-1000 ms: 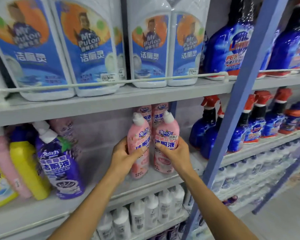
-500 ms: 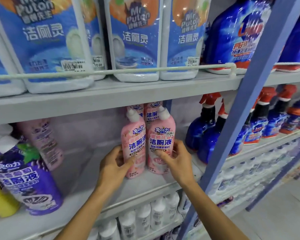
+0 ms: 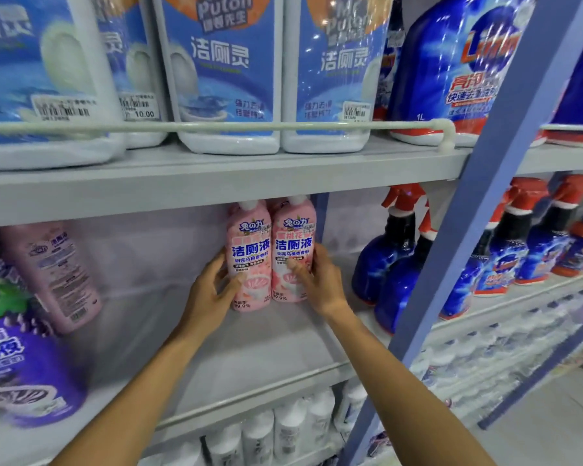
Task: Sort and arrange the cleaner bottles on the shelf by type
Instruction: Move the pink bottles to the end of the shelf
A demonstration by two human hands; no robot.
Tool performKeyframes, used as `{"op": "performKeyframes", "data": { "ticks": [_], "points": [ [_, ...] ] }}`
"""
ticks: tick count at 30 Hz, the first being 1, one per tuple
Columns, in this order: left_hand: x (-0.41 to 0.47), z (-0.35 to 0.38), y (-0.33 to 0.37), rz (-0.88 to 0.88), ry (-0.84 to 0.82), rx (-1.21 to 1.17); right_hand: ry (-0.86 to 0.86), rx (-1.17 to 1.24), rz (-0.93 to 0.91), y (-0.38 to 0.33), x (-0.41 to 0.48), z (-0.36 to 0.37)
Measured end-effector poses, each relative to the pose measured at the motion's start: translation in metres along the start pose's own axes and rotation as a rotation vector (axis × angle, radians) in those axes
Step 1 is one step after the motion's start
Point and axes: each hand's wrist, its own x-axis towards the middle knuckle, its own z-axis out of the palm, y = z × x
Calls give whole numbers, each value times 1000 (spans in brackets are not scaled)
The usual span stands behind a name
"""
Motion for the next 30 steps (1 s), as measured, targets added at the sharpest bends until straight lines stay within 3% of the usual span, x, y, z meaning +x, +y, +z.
{"op": "performKeyframes", "data": {
  "ticks": [12, 22, 30],
  "points": [
    [19, 30, -20, -92, 95, 56, -55, 255, 7, 22, 16, 7],
    [28, 49, -18, -190, 214, -61, -112, 326, 69, 38, 26, 16],
    [23, 59, -6, -186, 263, -56, -288, 272, 61, 30, 33, -1]
  ]
}}
